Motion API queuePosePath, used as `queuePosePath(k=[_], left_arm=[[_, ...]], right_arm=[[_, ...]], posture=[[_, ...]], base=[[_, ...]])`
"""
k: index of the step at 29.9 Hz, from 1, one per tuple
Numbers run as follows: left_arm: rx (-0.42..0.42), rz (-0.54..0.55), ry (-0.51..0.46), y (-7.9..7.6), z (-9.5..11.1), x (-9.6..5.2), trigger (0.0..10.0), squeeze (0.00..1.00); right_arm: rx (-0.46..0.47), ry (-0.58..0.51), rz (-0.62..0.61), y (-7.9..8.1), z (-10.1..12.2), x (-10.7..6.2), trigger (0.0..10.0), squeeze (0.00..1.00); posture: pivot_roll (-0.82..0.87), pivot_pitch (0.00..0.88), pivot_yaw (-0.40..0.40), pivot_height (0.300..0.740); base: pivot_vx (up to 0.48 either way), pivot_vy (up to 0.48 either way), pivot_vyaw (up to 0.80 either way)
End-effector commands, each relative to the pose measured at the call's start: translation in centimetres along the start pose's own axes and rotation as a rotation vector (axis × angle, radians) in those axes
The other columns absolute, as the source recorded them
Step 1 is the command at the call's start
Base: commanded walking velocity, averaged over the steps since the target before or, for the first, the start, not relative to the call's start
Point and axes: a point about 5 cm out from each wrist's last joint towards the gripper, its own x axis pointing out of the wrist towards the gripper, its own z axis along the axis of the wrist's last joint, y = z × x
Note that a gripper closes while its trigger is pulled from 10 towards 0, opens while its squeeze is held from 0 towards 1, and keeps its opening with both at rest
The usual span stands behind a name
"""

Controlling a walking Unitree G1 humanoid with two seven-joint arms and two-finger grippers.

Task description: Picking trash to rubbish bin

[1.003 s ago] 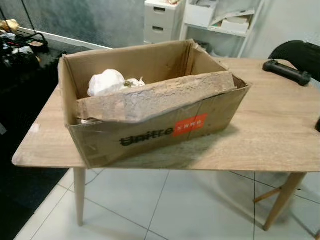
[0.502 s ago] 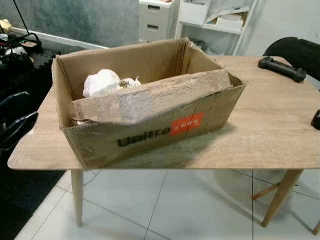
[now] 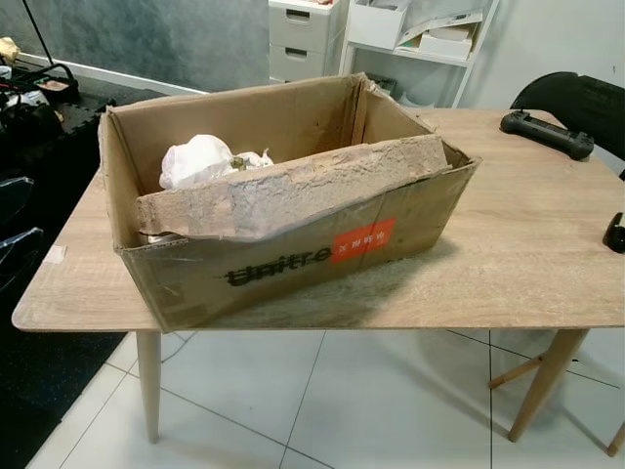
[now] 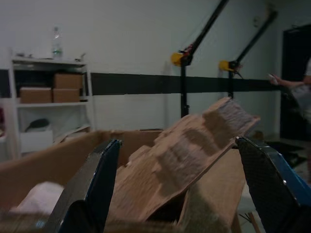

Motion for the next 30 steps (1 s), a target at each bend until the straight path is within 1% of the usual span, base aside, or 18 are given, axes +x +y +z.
queuePosePath(k=[1, 2, 3, 4, 5, 6, 9, 11, 12, 14, 17, 18, 21, 24, 25, 26, 29, 30], left_arm=[[0.003, -0.026, -0.002, -0.2, 0.4, 0.5, 10.0, 0.0], [0.003, -0.026, -0.002, -0.2, 0.4, 0.5, 10.0, 0.0], [0.002, -0.044, -0.005, -0.3, 0.3, 1.0, 10.0, 0.0], [-0.005, -0.075, -0.023, -0.4, 0.1, 2.1, 10.0, 0.0], [-0.005, -0.075, -0.023, -0.4, 0.1, 2.1, 10.0, 0.0], [-0.017, -0.102, -0.028, -0.6, -0.3, 2.9, 10.0, 0.0], [-0.024, -0.109, -0.032, -0.7, -0.5, 3.2, 10.0, 0.0], [-0.034, -0.109, -0.049, -0.7, -0.8, 3.6, 10.0, 0.0], [-0.034, -0.109, -0.049, -0.7, -0.8, 3.6, 10.0, 0.0], [-0.037, -0.099, -0.048, -0.5, -1.2, 4.1, 10.0, 0.0], [-0.043, -0.088, -0.045, -0.3, -1.5, 4.2, 10.0, 0.0], [-0.043, -0.088, -0.045, -0.3, -1.5, 4.2, 10.0, 0.0], [-0.028, -0.042, -0.034, 0.2, -1.8, 3.9, 10.0, 0.0], [-0.022, -0.03, -0.032, 0.4, -1.9, 3.7, 10.0, 0.0], [-0.007, 0.007, -0.03, 0.7, -2.0, 3.4, 10.0, 0.0], [0.004, 0.026, -0.026, 0.8, -2.1, 3.1, 10.0, 0.0], [0.035, 0.068, -0.011, 1.2, -2.1, 2.6, 10.0, 0.0], [0.059, 0.097, -0.008, 1.3, -2.0, 2.3, 10.0, 0.0]], right_arm=[[0.031, -0.061, 0.007, 0.0, 1.6, 0.3, 10.0, 0.0], [0.031, -0.061, 0.007, 0.0, 1.6, 0.3, 10.0, 0.0], [0.09, -0.116, 0.068, 1.0, 3.3, 0.3, 10.0, 0.0], [0.206, -0.244, 0.245, 3.9, 7.0, -0.5, 10.0, 0.0], [0.206, -0.244, 0.245, 3.9, 7.0, -0.5, 10.0, 0.0], [0.289, -0.339, 0.391, 6.4, 9.9, -1.7, 10.0, 0.0], [0.311, -0.369, 0.428, 7.1, 10.8, -2.2, 10.0, 0.0], [0.383, -0.44, 0.528, 8.5, 13.0, -3.4, 10.0, 0.0], [0.383, -0.44, 0.528, 8.5, 13.0, -3.4, 10.0, 0.0], [0.464, -0.512, 0.637, 9.7, 15.5, -4.7, 10.0, 0.0], [0.507, -0.585, 0.744, 10.9, 18.0, -6.1, 10.0, 0.0], [0.507, -0.585, 0.744, 10.9, 18.0, -6.1, 10.0, 0.0], [0.541, -0.652, 0.876, 11.9, 20.1, -7.6, 10.0, 0.0], [0.55, -0.67, 0.917, 12.2, 20.6, -8.2, 10.0, 0.0], [0.555, -0.712, 1.005, 13.0, 21.6, -9.5, 10.0, 0.0], [0.557, -0.725, 1.052, 13.4, 22.0, -10.1, 10.0, 0.0], [0.548, -0.734, 1.123, 14.2, 22.4, -11.1, 10.0, 0.0], [0.513, -0.731, 1.148, 14.7, 22.4, -11.5, 10.0, 0.0]], posture=[[-0.05, 0.074, -0.028, 0.74], [-0.05, 0.074, -0.028, 0.74], [-0.05, 0.074, -0.03, 0.74], [-0.05, 0.074, -0.032, 0.74], [-0.05, 0.074, -0.032, 0.74], [-0.04, 0.072, -0.032, 0.74], [-0.04, 0.072, -0.033, 0.74], [-0.04, 0.07, -0.033, 0.74], [-0.04, 0.07, -0.033, 0.74], [-0.04, 0.07, -0.033, 0.74], [-0.04, 0.071, -0.034, 0.74], [-0.04, 0.071, -0.034, 0.74], [-0.04, 0.073, -0.035, 0.74], [-0.04, 0.074, -0.036, 0.74], [-0.04, 0.075, -0.039, 0.74], [-0.04, 0.075, -0.039, 0.74], [-0.03, 0.075, -0.04, 0.74], [-0.03, 0.076, -0.041, 0.74]], base=[[0.0, 0.0, 0.0], [0.0, 0.0, 0.0], [0.0, 0.0, 0.0], [0.0, 0.0, 0.0], [0.0, 0.0, 0.0], [0.0, 0.0, 0.0], [0.0, 0.0, 0.0], [0.0, 0.0, 0.0], [0.0, 0.0, 0.0], [0.0, 0.0, 0.0], [0.0, 0.0, 0.0], [0.0, 0.0, 0.0], [0.0, 0.0, 0.0], [0.0, 0.0, 0.0], [0.0, 0.0, 0.0], [0.0, 0.0, 0.0], [0.0, 0.0, 0.0], [0.0, 0.0, 0.0]])
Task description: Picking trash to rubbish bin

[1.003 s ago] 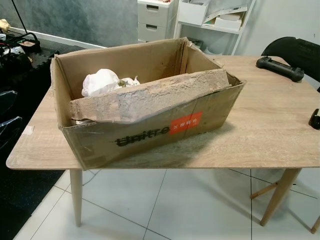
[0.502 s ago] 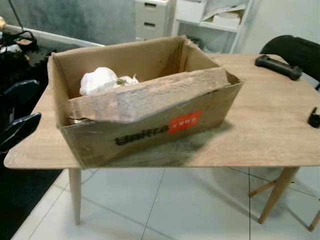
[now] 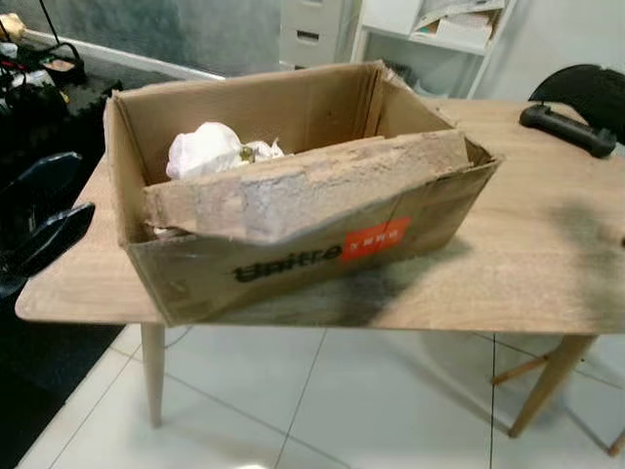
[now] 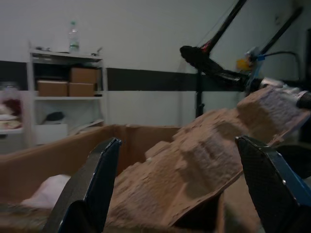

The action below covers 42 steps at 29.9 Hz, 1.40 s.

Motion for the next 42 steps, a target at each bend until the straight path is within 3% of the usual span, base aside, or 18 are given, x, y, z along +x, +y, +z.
queuePosePath(k=[1, 4, 8, 14, 19, 26, 27, 34, 36, 42], left_arm=[[0.023, 0.048, -0.004, 0.1, -0.2, -0.6, 10.0, 0.0], [0.058, 0.086, 0.001, 0.6, 0.1, -0.9, 10.0, 0.0], [0.07, 0.096, -0.003, 0.8, 0.2, -1.0, 10.0, 0.0], [0.102, 0.128, 0.012, 1.5, 0.1, -0.9, 10.0, 0.0], [0.115, 0.129, 0.012, 1.7, 0.0, -0.4, 10.0, 0.0], [0.119, 0.105, 0.017, 1.6, -0.2, 0.4, 10.0, 0.0], [0.118, 0.093, 0.015, 1.5, -0.3, 0.8, 10.0, 0.0], [0.11, 0.069, 0.021, 1.1, -0.7, 1.5, 10.0, 0.0], [0.109, 0.067, 0.021, 1.1, -0.7, 1.5, 10.0, 0.0], [0.117, 0.069, 0.019, 1.0, -0.7, 1.9, 10.0, 0.0]], right_arm=[[-0.016, -0.023, 0.014, -0.1, 1.1, 0.4, 10.0, 0.0], [-0.027, 0.005, 0.111, 1.2, 0.8, 0.8, 10.0, 0.0], [-0.034, 0.01, 0.162, 1.8, 0.9, 0.9, 10.0, 0.0], [-0.061, 0.062, 0.402, 4.7, 0.4, 0.7, 10.0, 0.0], [-0.06, 0.067, 0.46, 6.2, -0.2, 0.9, 10.0, 0.0], [0.017, 0.023, 0.504, 8.5, 0.0, 1.8, 10.0, 0.0], [0.086, -0.016, 0.553, 10.0, 0.4, 2.4, 10.0, 0.0], [0.183, -0.09, 0.668, 12.5, 1.8, 3.5, 10.0, 0.0], [0.193, -0.095, 0.677, 12.7, 1.9, 3.6, 10.0, 0.0], [0.251, -0.077, 0.77, 15.6, 1.7, 4.0, 10.0, 0.0]], posture=[[-0.03, 0.076, -0.041, 0.74], [-0.03, 0.075, -0.04, 0.74], [-0.04, 0.077, -0.039, 0.74], [-0.04, 0.077, -0.038, 0.74], [-0.04, 0.076, -0.035, 0.74], [-0.04, 0.079, -0.032, 0.74], [-0.04, 0.08, -0.031, 0.74], [-0.04, 0.08, -0.03, 0.74], [-0.04, 0.08, -0.03, 0.74], [-0.04, 0.075, -0.034, 0.74]], base=[[0.0, 0.0, 0.0], [0.0, 0.0, 0.0], [0.0, 0.0, 0.0], [0.0, 0.0, 0.0], [0.0, 0.0, 0.0], [0.0, 0.0, 0.0], [0.0, 0.0, 0.0], [0.0, 0.0, 0.0], [0.0, 0.0, 0.0], [0.0, 0.0, 0.0]])
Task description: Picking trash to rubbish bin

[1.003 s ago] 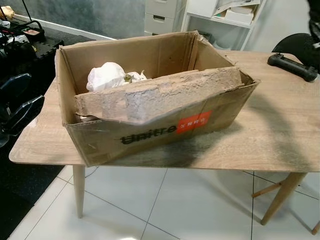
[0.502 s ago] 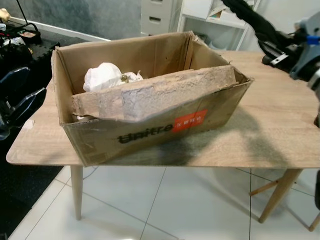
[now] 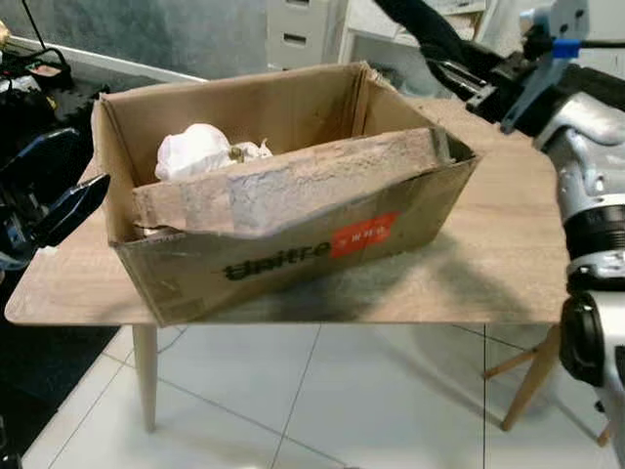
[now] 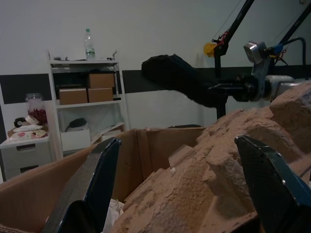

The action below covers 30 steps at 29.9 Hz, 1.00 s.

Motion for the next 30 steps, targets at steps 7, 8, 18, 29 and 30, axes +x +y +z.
queuePosePath(k=[7, 8, 18, 29, 30], left_arm=[[0.028, 0.013, -0.001, -0.3, 0.1, 0.7, 10.0, 0.0], [0.031, 0.02, -0.002, -0.3, 0.2, 0.7, 10.0, 0.0], [0.04, 0.039, -0.007, -0.1, 0.4, 1.0, 10.0, 0.0], [0.041, 0.045, 0.007, -0.2, 0.3, 1.3, 10.0, 0.0], [0.042, 0.047, 0.01, -0.2, 0.2, 1.3, 10.0, 0.0]], right_arm=[[-0.029, 0.045, 0.012, 0.9, -0.5, 1.6, 10.0, 0.09], [-0.03, 0.05, 0.009, 1.0, -0.7, 1.6, 10.0, 0.29], [-0.018, -0.005, -0.055, 0.5, -0.3, 1.6, 10.0, 1.0], [-0.025, -0.126, -0.235, -2.3, 2.2, -0.3, 10.0, 0.0], [-0.034, -0.124, -0.248, -2.4, 2.2, -0.5, 10.0, 0.0]], posture=[[-0.02, 0.081, -0.032, 0.74], [-0.02, 0.081, -0.032, 0.74], [-0.03, 0.08, -0.022, 0.74], [-0.02, 0.083, -0.021, 0.74], [-0.02, 0.083, -0.021, 0.74]], base=[[0.0, 0.0, 0.0], [0.0, 0.0, 0.0], [0.0, 0.0, 0.0], [0.0, 0.0, 0.0], [0.0, 0.0, 0.0]])
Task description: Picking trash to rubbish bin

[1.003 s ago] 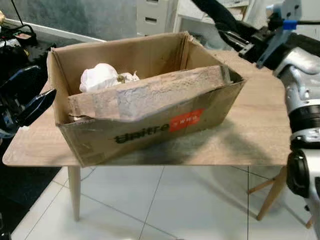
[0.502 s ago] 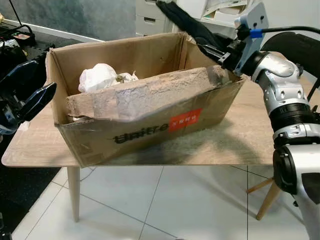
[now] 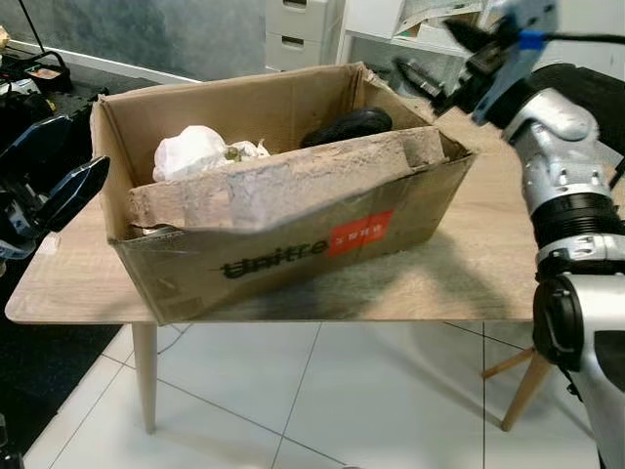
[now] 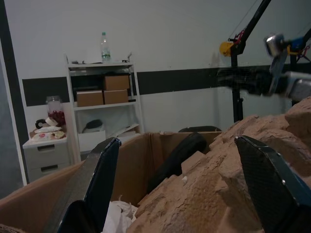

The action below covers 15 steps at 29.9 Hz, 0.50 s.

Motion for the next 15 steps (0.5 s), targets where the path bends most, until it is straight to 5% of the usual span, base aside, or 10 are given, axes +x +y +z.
queuePosePath(k=[1, 5, 7, 8, 13, 15], left_arm=[[0.007, -0.009, 0.01, -0.3, -0.4, 0.4, 10.0, 0.0], [0.006, 0.009, 0.024, -0.2, -0.7, 0.3, 10.0, 0.0], [0.011, 0.035, 0.05, 0.1, -1.1, 0.1, 10.0, 0.0], [0.016, 0.071, 0.069, 0.4, -1.5, -0.2, 10.0, 0.0], [0.024, 0.131, 0.09, 1.0, -1.8, -0.7, 10.0, 0.0], [0.034, 0.205, 0.101, 1.6, -2.1, -1.3, 10.0, 0.0]], right_arm=[[-0.024, -0.021, -0.068, -1.1, 0.7, -0.6, 10.0, 0.0], [-0.097, 0.04, -0.246, -3.5, 0.5, -2.7, 10.0, 0.0], [-0.144, 0.091, -0.41, -5.8, 0.2, -5.0, 10.0, 0.0], [-0.176, 0.125, -0.552, -7.7, 0.2, -7.6, 10.0, 0.0], [-0.217, 0.169, -0.703, -9.7, 0.2, -10.7, 10.0, 0.0], [-0.246, 0.234, -0.856, -11.3, -0.3, -14.2, 10.0, 0.0]], posture=[[-0.02, 0.083, -0.021, 0.74], [-0.03, 0.085, -0.014, 0.74], [-0.04, 0.088, -0.012, 0.74], [-0.04, 0.089, -0.01, 0.74], [-0.05, 0.091, -0.008, 0.74], [-0.05, 0.096, -0.007, 0.74]], base=[[0.0, 0.0, 0.0], [0.0, 0.0, 0.0], [0.0, 0.0, 0.0], [0.0, 0.0, 0.0], [0.0, 0.0, 0.0], [0.0, 0.0, 0.0]])
